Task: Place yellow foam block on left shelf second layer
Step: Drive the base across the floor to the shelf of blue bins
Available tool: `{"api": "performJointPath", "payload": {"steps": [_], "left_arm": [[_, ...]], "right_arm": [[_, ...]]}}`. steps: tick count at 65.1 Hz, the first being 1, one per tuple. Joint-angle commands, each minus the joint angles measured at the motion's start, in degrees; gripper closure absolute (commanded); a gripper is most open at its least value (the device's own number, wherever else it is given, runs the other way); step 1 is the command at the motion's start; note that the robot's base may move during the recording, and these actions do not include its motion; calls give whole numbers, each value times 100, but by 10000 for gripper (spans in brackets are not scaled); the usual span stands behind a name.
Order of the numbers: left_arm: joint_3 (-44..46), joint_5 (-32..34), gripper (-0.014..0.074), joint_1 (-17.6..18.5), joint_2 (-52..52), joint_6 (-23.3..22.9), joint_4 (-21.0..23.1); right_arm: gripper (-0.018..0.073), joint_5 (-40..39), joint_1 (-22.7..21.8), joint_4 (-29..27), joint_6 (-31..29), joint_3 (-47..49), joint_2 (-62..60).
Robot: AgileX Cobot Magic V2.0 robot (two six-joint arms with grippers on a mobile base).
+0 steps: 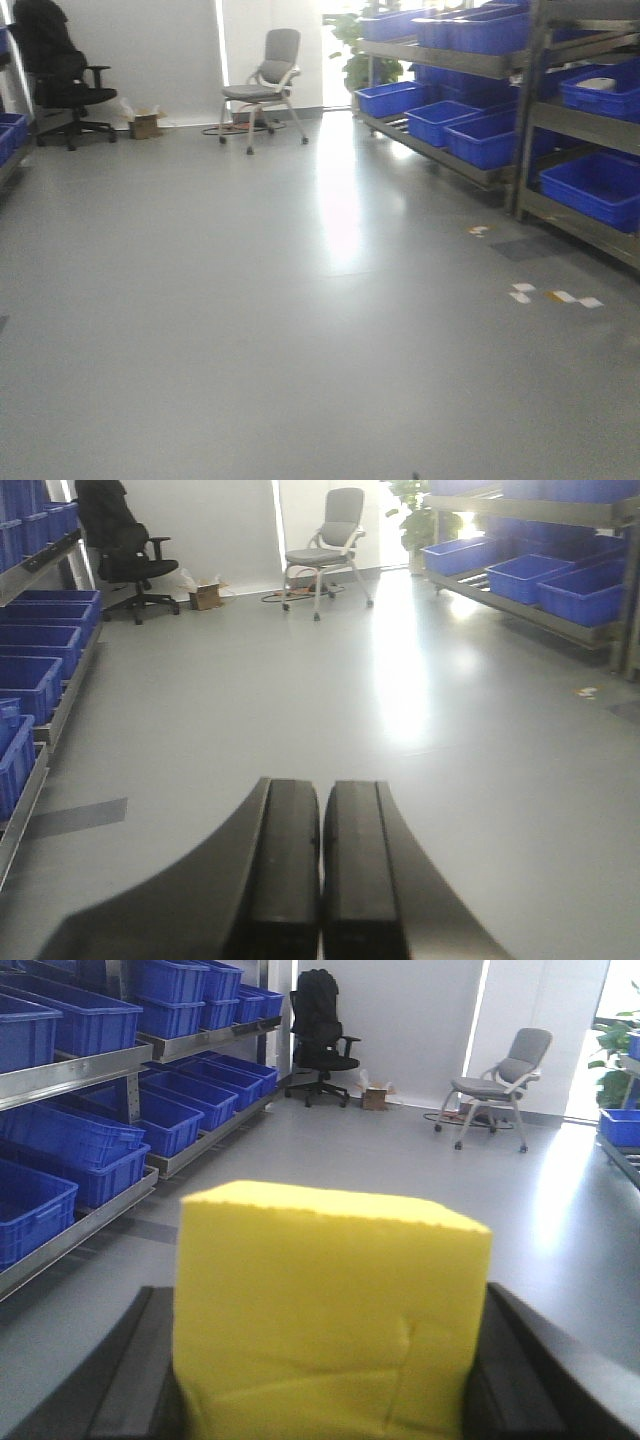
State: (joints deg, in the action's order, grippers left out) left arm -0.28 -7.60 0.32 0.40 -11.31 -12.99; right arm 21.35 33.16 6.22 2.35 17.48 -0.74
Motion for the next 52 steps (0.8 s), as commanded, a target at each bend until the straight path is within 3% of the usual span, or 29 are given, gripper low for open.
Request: {"api": "performJointPath", "payload": {"steps": [1, 52], "left_arm": [[-148, 495, 460, 41, 78, -22, -3], [-148, 495, 460, 41, 78, -22, -3]], "right_arm": [[271, -480, -24, 64, -33, 169, -83], [271, -480, -24, 64, -33, 169, -83]]}}
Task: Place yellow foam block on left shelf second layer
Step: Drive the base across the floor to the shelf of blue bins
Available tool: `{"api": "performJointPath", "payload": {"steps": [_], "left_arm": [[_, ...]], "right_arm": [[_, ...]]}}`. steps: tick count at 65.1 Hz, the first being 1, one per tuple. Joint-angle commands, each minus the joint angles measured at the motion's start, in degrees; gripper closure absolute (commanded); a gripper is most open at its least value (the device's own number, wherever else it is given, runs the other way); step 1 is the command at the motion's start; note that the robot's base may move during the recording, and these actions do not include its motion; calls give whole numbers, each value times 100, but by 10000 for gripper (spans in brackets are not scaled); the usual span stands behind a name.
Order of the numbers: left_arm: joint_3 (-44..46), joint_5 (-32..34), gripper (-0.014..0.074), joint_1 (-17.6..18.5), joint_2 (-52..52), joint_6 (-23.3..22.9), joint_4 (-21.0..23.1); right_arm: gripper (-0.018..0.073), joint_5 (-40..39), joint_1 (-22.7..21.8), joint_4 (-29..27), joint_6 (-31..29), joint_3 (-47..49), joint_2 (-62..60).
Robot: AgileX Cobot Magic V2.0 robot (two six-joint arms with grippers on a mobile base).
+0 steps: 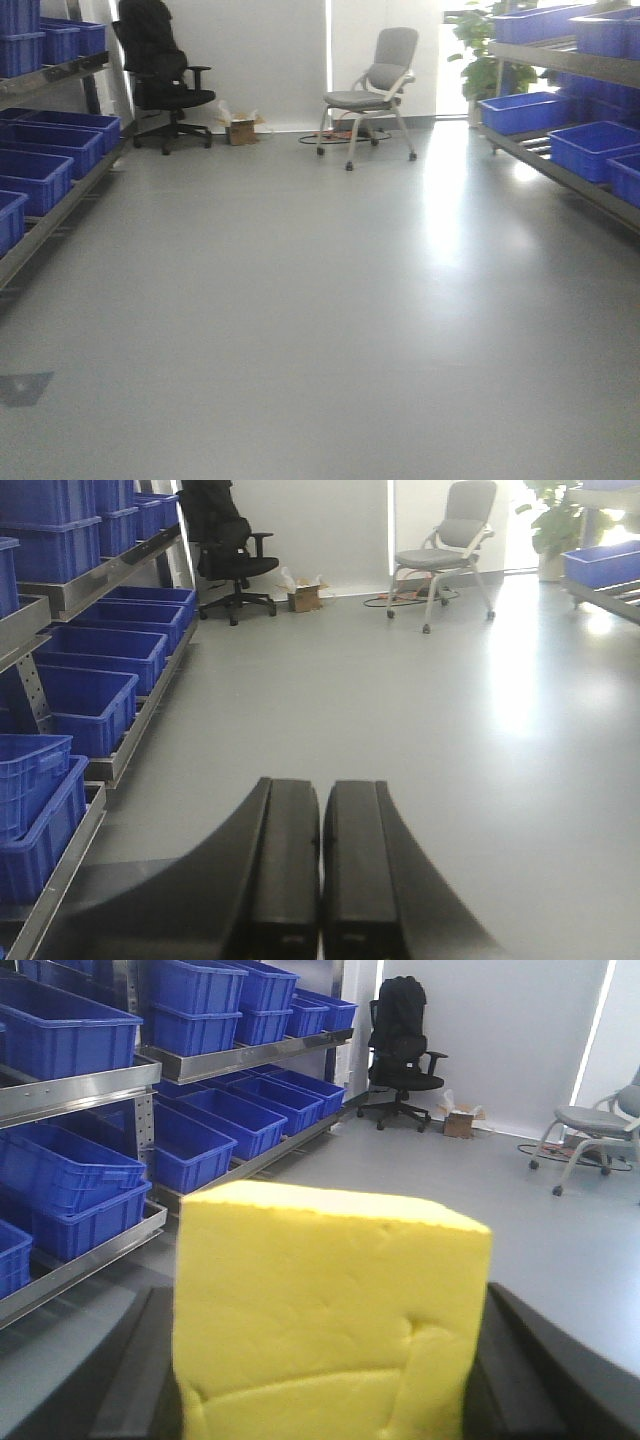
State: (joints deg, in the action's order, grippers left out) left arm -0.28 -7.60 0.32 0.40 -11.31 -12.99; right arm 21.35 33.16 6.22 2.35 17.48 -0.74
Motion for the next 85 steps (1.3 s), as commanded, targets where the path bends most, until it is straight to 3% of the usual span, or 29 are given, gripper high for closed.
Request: {"api": "performJointPath", "payload": {"steps": [1, 85], "left_arm": [[-148, 495, 460, 41, 78, -22, -3], [-148, 495, 460, 41, 78, -22, -3]], "right_arm": [[271, -480, -24, 64, -33, 169, -83], [271, -480, -24, 64, -33, 169, -83]]}}
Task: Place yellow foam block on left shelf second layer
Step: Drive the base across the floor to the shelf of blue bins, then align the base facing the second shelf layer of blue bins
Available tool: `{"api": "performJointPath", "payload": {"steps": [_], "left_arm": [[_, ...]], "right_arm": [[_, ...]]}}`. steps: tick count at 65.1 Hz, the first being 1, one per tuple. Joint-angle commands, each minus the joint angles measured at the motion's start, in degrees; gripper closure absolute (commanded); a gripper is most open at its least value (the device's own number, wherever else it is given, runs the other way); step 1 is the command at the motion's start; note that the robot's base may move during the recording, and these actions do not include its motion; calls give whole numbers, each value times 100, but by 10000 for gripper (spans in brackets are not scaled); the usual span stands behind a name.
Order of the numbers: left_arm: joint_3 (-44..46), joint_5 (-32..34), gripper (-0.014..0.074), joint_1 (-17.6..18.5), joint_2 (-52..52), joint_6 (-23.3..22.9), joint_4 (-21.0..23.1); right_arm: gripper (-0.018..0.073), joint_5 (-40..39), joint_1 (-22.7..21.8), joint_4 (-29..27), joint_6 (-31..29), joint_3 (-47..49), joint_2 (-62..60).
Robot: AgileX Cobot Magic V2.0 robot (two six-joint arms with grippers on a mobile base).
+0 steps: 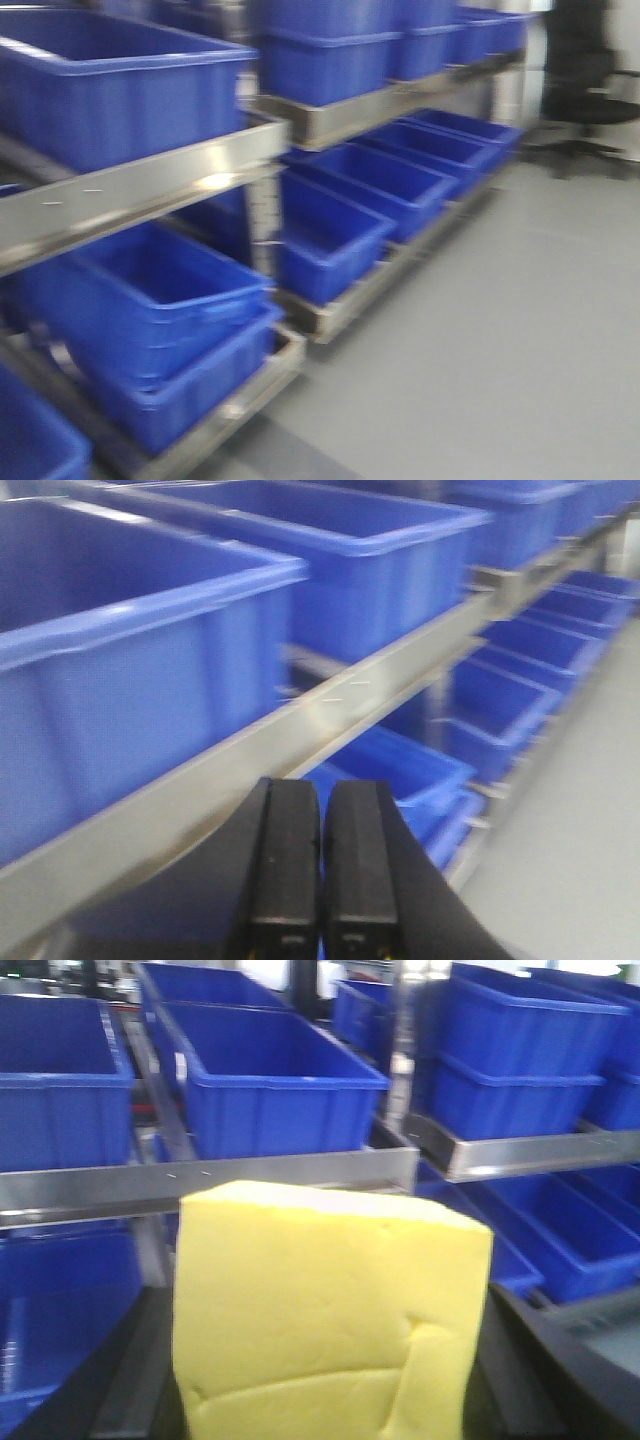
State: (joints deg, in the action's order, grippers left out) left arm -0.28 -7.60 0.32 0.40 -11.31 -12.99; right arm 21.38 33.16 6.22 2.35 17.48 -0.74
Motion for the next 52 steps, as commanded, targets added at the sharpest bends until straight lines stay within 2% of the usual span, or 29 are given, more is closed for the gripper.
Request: {"api": "performJointPath", "payload": {"steps": [1, 52], "left_arm": [[-148, 495, 460, 41, 78, -22, -3], [-148, 495, 460, 41, 78, -22, -3]], "right_arm": [[271, -482, -24, 64, -33, 169, -83], [271, -482, -24, 64, -33, 169, -83]]}}
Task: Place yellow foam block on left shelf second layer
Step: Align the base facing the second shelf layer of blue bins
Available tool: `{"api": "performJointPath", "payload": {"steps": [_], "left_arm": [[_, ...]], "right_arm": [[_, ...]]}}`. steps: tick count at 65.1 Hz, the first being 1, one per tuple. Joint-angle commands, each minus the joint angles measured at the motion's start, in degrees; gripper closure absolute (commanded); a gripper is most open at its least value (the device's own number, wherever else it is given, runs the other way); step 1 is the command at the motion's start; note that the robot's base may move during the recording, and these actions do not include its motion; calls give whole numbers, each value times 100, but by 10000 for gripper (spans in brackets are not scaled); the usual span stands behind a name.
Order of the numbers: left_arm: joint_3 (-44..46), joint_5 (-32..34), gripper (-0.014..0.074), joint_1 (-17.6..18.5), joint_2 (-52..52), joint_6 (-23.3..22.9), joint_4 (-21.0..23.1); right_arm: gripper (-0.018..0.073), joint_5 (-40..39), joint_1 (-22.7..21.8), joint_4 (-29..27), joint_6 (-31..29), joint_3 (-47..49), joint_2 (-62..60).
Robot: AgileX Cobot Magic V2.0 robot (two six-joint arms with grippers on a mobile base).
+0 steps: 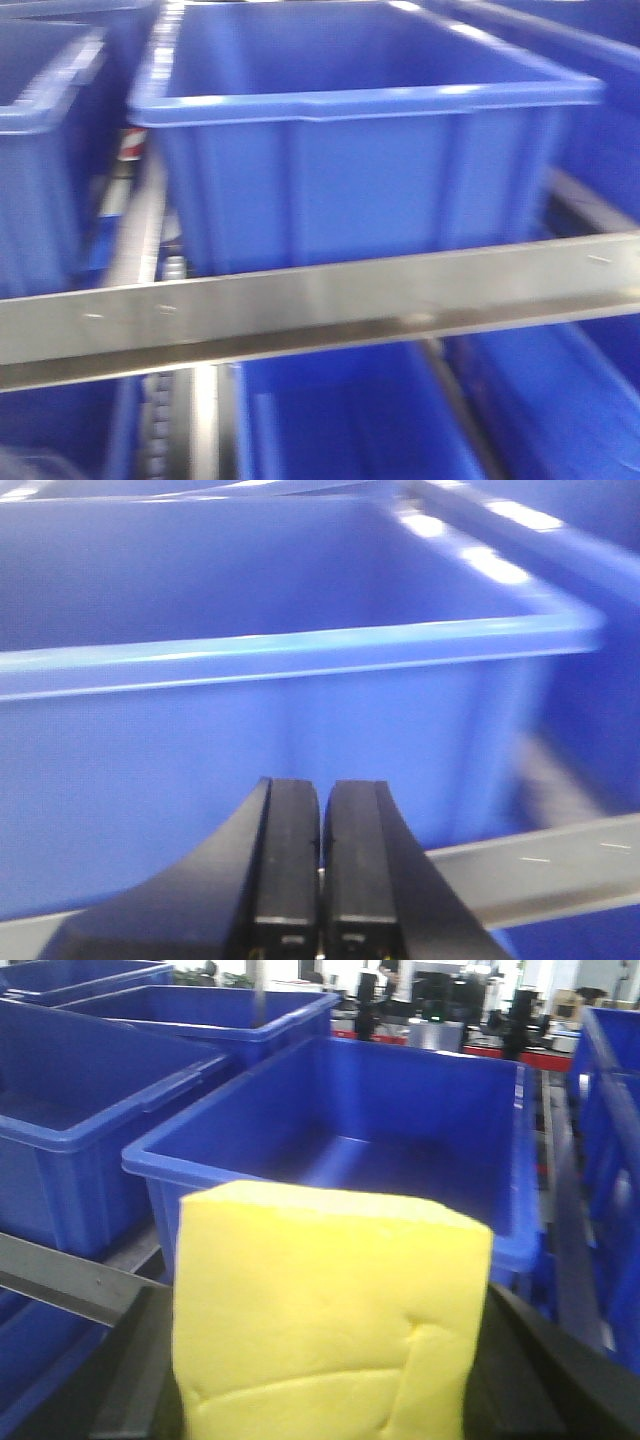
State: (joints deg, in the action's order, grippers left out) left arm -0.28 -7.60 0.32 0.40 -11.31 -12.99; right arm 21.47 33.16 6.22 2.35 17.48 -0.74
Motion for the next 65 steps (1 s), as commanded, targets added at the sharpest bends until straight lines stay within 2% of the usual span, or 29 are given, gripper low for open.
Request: {"api": "performJointPath", "payload": {"steps": [1, 65], "left_arm": [[-148, 495, 460, 41, 78, -22, -3], [-148, 495, 460, 41, 78, -22, -3]], "right_arm": [[271, -492, -24, 64, -33, 169, -83], [271, -492, -24, 64, -33, 169, -83]]}}
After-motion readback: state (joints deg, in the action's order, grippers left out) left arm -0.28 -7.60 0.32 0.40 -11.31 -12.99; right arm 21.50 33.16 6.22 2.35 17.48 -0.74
